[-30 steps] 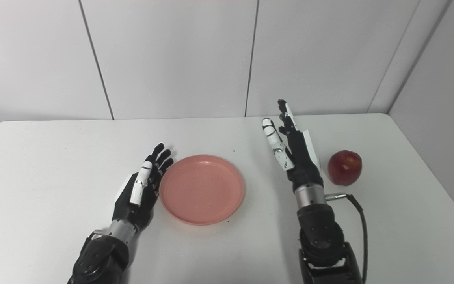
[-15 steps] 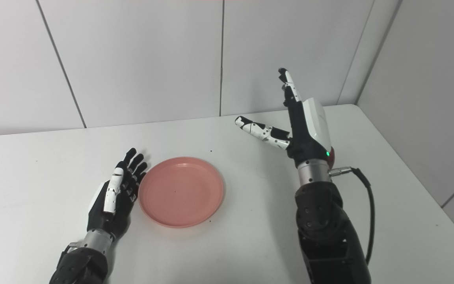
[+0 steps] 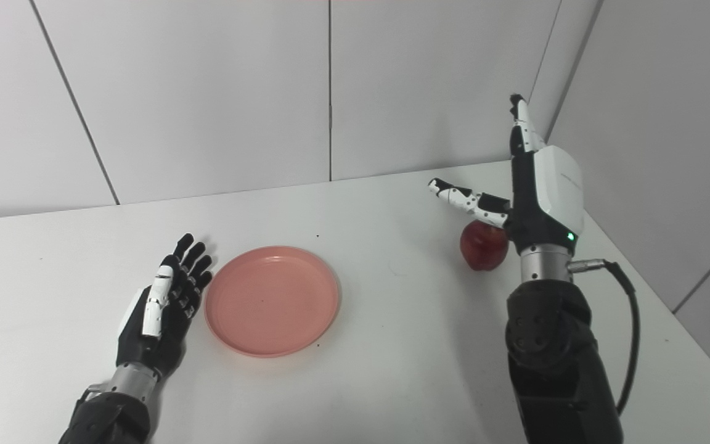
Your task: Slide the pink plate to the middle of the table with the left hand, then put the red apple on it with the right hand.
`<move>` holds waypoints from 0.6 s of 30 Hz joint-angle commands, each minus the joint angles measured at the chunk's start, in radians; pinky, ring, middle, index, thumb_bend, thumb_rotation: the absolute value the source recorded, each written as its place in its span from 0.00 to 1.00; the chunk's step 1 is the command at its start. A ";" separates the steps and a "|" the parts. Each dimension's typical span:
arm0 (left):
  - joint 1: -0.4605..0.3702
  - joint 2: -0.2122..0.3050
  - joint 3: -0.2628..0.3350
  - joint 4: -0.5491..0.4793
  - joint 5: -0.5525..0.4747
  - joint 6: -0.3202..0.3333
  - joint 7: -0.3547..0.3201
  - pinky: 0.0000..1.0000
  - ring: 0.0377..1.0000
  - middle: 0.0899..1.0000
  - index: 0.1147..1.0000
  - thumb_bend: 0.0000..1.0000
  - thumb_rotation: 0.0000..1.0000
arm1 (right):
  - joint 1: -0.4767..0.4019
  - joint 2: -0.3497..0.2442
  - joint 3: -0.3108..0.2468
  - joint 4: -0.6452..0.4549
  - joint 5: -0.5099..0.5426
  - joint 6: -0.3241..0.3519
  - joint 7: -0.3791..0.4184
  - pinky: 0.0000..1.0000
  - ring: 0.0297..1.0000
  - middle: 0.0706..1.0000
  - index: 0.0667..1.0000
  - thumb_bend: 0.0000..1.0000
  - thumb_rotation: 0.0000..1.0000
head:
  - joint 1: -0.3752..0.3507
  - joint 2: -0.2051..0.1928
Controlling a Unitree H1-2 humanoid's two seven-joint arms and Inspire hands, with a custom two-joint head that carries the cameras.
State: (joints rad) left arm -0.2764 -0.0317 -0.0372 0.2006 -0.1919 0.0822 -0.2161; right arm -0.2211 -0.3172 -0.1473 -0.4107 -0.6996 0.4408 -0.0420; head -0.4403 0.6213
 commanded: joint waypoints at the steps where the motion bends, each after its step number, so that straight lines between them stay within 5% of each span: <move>1: 0.012 0.010 0.007 0.036 -0.006 0.019 -0.001 0.99 0.98 0.99 0.97 0.40 1.00 | -0.005 -0.032 -0.021 0.006 -0.002 -0.059 -0.044 0.78 0.88 0.93 1.00 1.00 0.51 | -0.006 -0.003; 7: 0.009 0.009 0.017 0.039 -0.017 0.022 -0.008 0.99 0.98 0.99 0.98 0.39 1.00 | 0.024 -0.043 -0.056 0.082 0.047 -0.084 -0.063 0.78 0.90 0.96 1.00 1.00 0.53 | -0.014 -0.002; 18: 0.011 0.015 0.014 0.044 -0.025 0.014 -0.011 0.99 0.98 0.99 0.98 0.39 1.00 | 0.046 -0.058 -0.029 0.217 0.071 -0.106 -0.076 0.83 0.93 0.97 1.00 1.00 0.54 | -0.012 0.004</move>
State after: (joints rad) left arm -0.2841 -0.0229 -0.0260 0.2202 -0.2133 0.0637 -0.2274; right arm -0.1544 -0.3487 -0.1768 -0.1773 -0.6326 0.3855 -0.0949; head -0.4541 0.6243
